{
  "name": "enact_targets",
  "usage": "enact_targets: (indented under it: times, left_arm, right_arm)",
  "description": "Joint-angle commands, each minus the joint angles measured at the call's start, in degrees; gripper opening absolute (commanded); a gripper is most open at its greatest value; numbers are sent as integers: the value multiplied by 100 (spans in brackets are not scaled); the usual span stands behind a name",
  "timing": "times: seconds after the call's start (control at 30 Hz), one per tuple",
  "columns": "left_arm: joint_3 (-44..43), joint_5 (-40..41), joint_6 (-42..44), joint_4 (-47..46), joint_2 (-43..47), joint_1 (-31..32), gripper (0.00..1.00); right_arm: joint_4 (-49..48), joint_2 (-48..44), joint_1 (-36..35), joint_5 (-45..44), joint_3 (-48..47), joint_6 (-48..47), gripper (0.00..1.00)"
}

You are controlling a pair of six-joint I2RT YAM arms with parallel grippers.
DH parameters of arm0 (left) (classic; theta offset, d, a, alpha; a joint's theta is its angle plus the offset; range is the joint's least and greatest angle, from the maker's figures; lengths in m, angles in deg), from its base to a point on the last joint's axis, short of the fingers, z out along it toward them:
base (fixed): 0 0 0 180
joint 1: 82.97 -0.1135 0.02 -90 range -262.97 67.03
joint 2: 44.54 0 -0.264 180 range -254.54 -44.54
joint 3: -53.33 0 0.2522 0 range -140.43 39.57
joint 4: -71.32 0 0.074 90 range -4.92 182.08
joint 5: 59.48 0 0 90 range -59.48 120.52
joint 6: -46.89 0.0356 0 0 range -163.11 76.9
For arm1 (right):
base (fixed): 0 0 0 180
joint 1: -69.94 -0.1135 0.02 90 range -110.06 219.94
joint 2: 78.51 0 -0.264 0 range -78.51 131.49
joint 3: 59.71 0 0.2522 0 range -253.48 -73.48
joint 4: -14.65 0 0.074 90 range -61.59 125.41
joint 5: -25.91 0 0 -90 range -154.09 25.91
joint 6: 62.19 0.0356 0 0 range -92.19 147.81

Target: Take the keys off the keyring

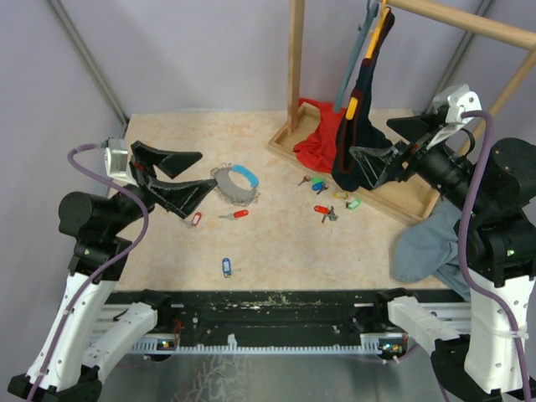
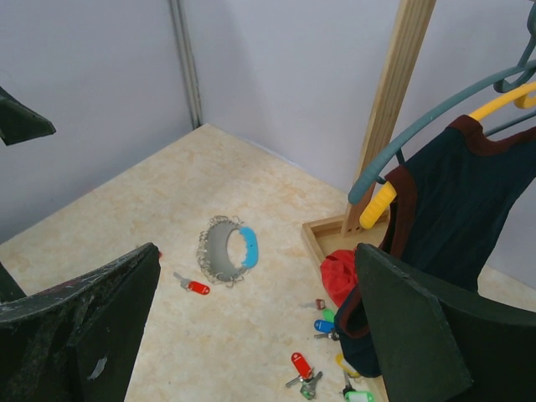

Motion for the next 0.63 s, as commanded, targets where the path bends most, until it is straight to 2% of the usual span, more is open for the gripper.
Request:
enact_targets:
  times: [0.0,0.6]
  left_arm:
    - [59,-83,77,-29,15,0,100]
    - [137,-102,84,-47,18,0,100]
  right_arm:
    - [-257,-17,14,-45,2,65,99]
    - [-256,-45,19,-73,78,-23,99]
